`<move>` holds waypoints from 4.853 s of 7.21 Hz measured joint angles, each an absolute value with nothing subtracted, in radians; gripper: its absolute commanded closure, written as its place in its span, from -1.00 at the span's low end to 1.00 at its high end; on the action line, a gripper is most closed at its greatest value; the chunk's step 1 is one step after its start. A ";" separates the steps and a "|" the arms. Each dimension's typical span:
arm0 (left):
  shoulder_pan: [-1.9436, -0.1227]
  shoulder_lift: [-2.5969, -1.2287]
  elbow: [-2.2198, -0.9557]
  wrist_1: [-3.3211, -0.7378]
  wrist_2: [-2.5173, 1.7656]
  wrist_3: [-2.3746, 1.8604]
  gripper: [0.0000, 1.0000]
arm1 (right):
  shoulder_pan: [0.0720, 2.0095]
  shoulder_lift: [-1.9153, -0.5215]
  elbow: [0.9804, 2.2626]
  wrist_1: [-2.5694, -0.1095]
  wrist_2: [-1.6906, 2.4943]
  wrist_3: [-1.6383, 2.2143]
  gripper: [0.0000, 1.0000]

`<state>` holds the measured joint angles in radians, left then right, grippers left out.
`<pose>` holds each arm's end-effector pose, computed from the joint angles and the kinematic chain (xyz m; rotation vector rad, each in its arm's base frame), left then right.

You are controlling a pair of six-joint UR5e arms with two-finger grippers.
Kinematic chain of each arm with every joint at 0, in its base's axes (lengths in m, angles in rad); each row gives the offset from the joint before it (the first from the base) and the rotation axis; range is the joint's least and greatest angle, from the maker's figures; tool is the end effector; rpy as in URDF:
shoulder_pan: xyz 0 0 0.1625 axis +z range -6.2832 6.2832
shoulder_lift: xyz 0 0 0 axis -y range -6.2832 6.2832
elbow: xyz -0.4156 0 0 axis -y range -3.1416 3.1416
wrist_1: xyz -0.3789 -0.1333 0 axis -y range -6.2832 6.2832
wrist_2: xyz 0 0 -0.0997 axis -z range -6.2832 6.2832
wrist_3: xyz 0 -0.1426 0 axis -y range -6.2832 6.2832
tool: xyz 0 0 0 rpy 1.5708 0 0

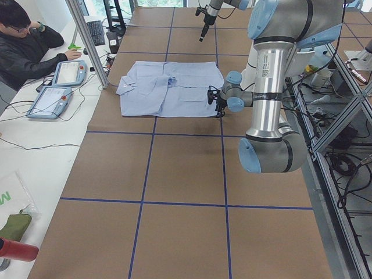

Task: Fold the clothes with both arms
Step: 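Align both grippers at the hem corners and grasp the hem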

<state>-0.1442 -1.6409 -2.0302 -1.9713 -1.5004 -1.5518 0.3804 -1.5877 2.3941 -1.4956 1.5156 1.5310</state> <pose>0.5037 -0.2180 0.3908 0.1409 0.9221 -0.1487 -0.3455 -0.2902 0.3182 0.2355 -0.8557 0.3424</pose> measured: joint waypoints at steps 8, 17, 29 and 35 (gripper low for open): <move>-0.141 -1.646 -2.056 -1.976 -1.502 -1.548 1.00 | 0.274 -1.662 2.388 -1.381 1.441 1.613 -0.99; -0.118 -1.649 -2.099 -1.977 -1.435 -1.545 1.00 | 0.031 -1.803 2.197 -1.052 1.198 1.904 0.15; -0.117 -1.642 -2.108 -1.976 -1.433 -1.547 1.00 | -0.018 -1.660 2.104 -1.181 1.139 1.909 0.18; -0.118 -1.639 -2.125 -1.976 -1.433 -1.546 1.00 | -0.022 -1.663 2.099 -1.181 1.139 1.904 1.00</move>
<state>-0.1181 -1.6387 -2.1249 -1.9758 -1.4327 -1.5463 -0.0216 -1.6629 2.0989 -1.1812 1.1394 1.9041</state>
